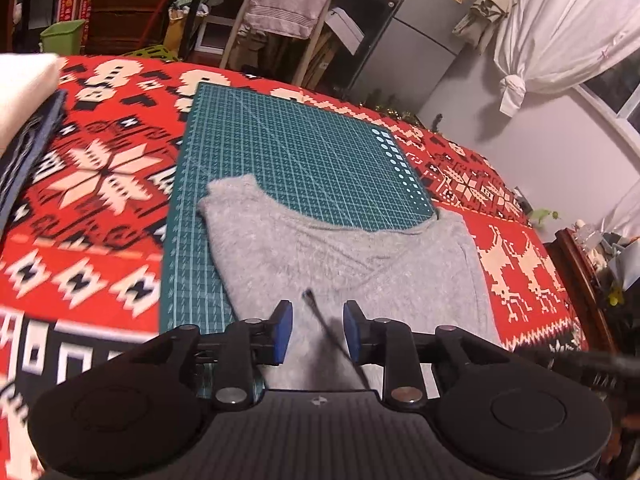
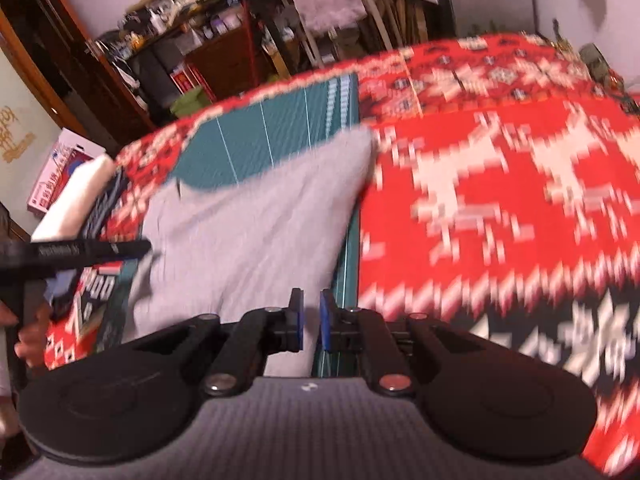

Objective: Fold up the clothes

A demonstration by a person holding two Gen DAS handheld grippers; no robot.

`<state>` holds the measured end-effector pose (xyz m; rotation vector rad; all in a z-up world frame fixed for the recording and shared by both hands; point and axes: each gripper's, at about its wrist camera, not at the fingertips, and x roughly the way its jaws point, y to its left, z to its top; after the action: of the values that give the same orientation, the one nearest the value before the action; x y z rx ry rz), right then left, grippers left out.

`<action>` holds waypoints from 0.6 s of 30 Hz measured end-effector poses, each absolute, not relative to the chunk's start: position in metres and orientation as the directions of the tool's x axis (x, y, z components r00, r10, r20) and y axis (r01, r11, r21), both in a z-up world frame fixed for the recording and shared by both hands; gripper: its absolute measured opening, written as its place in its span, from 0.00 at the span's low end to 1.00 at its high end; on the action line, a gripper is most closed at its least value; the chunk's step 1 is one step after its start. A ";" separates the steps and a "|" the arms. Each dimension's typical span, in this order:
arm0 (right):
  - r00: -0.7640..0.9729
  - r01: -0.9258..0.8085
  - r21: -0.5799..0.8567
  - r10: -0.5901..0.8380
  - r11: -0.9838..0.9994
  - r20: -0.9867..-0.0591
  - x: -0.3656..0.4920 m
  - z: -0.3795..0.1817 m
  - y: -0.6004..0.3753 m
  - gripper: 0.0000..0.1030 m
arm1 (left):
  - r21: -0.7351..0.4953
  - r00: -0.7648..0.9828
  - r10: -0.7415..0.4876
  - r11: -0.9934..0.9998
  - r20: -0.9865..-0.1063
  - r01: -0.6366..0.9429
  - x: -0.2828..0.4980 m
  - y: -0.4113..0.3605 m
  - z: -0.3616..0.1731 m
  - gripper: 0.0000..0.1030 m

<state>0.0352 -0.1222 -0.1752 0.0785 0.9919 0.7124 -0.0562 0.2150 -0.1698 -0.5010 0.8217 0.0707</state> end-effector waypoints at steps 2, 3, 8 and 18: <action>0.328 -0.498 0.386 0.581 0.777 -0.745 0.021 -0.178 -0.129 0.10 | -0.427 0.686 -0.149 0.868 -0.712 -0.255 -0.068 0.213 -0.169 0.26; 0.329 -0.493 0.386 0.578 0.780 -0.747 0.015 -0.179 -0.132 0.10 | -0.443 0.686 -0.163 0.860 -0.709 -0.253 -0.074 0.212 -0.168 0.26; 0.348 -0.477 0.373 0.561 0.796 -0.752 0.003 -0.183 -0.138 0.12 | -0.514 0.680 -0.262 0.835 -0.685 -0.195 -0.097 0.192 -0.166 0.29; 0.370 -0.488 0.361 0.562 0.795 -0.740 -0.001 -0.186 -0.136 0.12 | -0.349 0.660 -0.230 0.936 -0.715 -0.052 -0.093 0.139 -0.174 0.26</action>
<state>-0.0006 -0.1360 -0.1859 0.0856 0.9834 0.6748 -0.0932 0.1394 -0.1739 -0.3572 0.8486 -0.1036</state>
